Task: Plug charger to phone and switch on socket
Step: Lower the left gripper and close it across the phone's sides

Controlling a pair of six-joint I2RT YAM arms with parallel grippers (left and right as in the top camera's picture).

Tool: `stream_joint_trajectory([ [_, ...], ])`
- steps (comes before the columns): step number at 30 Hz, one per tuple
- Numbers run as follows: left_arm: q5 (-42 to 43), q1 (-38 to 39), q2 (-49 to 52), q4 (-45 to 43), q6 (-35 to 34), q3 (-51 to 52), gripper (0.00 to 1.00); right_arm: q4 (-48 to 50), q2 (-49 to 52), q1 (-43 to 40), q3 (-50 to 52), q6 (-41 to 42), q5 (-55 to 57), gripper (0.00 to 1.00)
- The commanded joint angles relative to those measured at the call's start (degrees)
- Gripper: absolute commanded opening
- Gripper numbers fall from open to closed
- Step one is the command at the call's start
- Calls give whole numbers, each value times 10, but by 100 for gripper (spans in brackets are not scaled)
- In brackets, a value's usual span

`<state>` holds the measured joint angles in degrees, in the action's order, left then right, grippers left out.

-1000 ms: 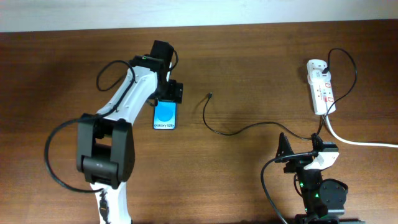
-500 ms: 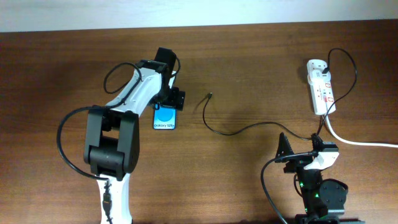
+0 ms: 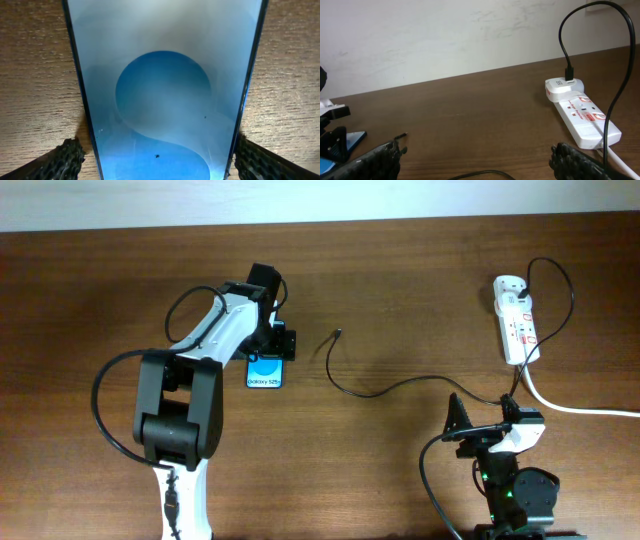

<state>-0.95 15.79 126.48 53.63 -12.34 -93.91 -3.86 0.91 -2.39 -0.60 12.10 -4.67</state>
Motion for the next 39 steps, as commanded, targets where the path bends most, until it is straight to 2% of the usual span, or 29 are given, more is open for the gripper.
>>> stream_joint_trajectory([
  [1, 40, 3, 12, -5, -26, 21, 100, -2, -4, -3, 3, 3, -9, 99],
  [10, 39, 13, 15, -11, -26, 21, 100, -2, -4, -3, 3, 3, -9, 98],
  [14, 26, 15, 23, -11, -26, 21, 96, -2, -4, -3, 3, 3, -9, 98],
  [15, 26, 15, 25, -11, -26, 21, 93, -2, -4, -3, 3, 3, -9, 98],
  [19, 20, 10, 26, -11, -26, 21, 74, -2, -4, -3, 3, 3, -9, 99],
  [20, 16, 10, 26, -11, -26, 21, 73, -2, -4, -3, 3, 3, -9, 98],
  [29, 11, 9, 26, -13, -26, 20, 69, -2, -4, -3, 3, 3, -9, 98],
  [36, 12, 9, 26, -12, -26, 17, 56, -2, -4, -3, 3, 3, -9, 98],
  [39, 12, 9, 26, -12, -26, 17, 55, -2, -4, -3, 3, 3, -9, 98],
])
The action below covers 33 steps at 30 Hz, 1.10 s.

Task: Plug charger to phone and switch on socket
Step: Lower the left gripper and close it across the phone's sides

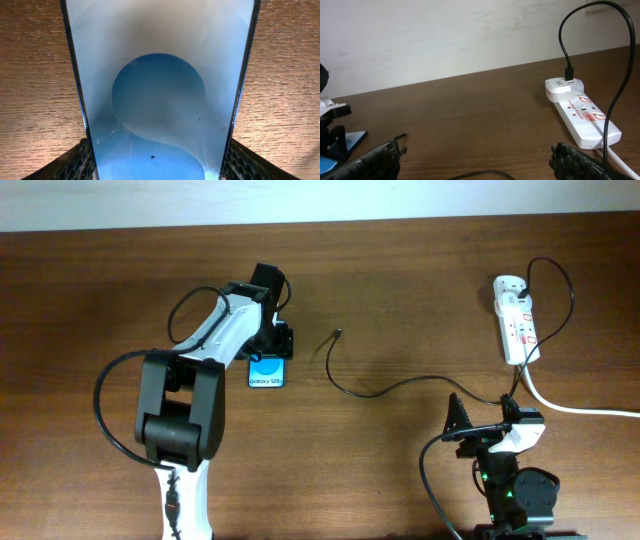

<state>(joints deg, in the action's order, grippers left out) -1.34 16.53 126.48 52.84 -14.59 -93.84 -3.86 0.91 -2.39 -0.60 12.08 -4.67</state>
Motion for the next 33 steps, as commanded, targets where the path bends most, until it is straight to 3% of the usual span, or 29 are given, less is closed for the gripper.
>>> stream_joint_trajectory([
  [1, 16, 1, 26, -2, -4, 14, 55, -2, -4, -3, 3, 4, -9, 98],
  [15, -2, 1, 26, 103, 1, -128, 54, -2, -4, -3, 3, 4, -9, 98],
  [21, -2, 1, 26, 104, 1, -132, 38, -2, -4, -3, 3, 4, -9, 98],
  [25, -2, 1, 26, 104, 1, -132, 20, -2, -4, -3, 3, 4, -9, 98],
  [27, -1, 1, 26, 104, 0, -132, 1, -2, -4, -3, 3, 4, -9, 98],
  [33, 1, 1, 26, 130, -13, -163, 0, -2, -4, -3, 3, 4, -9, 98],
])
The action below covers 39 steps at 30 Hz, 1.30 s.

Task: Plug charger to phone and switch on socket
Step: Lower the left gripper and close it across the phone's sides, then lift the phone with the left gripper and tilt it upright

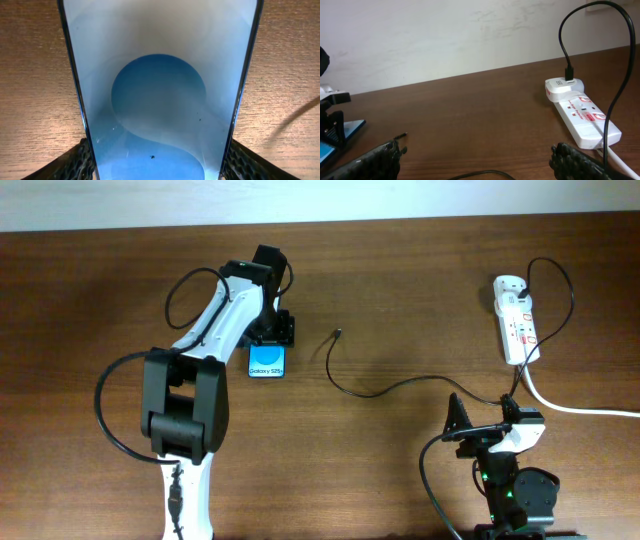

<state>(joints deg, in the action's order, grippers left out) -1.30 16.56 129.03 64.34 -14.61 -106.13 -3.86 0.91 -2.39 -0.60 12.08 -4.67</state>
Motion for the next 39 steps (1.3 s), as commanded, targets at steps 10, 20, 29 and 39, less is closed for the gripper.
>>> stream_joint_trajectory([
  [10, 46, -1, 1, 143, -78, -181, 0, -2, -4, -3, 3, 4, -9, 98],
  [20, 280, -2, 1, 217, -132, -210, 0, -2, -4, -3, 3, 4, -9, 98],
  [29, 416, -47, 1, 304, -253, -210, 0, -2, -4, -3, 3, 4, -9, 98],
  [39, 474, -74, 1, 324, -327, -210, 0, -2, -4, -3, 3, 4, -9, 98],
])
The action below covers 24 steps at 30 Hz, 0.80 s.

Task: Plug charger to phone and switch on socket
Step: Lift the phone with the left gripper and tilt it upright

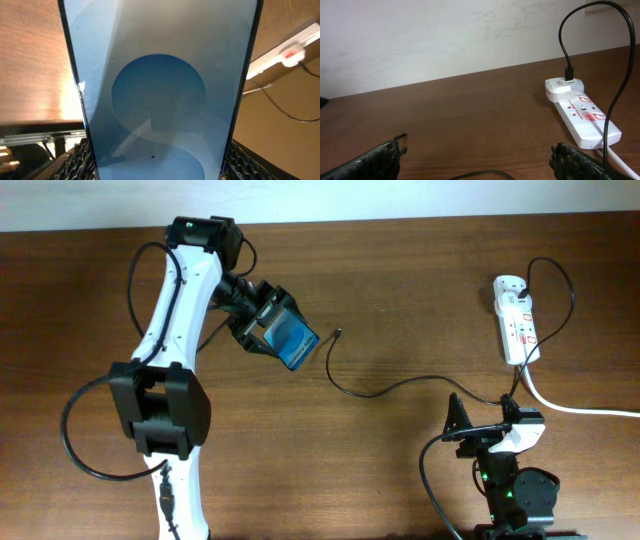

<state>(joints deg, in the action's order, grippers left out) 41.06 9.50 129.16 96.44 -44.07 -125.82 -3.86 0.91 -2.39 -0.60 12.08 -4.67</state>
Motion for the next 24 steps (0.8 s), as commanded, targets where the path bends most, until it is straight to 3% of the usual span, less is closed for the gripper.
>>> stream_joint_trajectory([
  [1, 63, -3, -1, 3, -33, -13, 0, -2, -4, -3, 3, 4, -9, 98],
  [6, 139, -3, -1, 3, -33, -13, 0, -2, -4, -3, 3, 4, -9, 98],
  [11, 105, -3, -1, 1, -33, -13, 0, -2, -4, -3, 3, 4, -9, 98],
  [24, -254, 1, 0, -66, -33, -13, 0, -2, -4, -3, 3, 4, -9, 98],
])
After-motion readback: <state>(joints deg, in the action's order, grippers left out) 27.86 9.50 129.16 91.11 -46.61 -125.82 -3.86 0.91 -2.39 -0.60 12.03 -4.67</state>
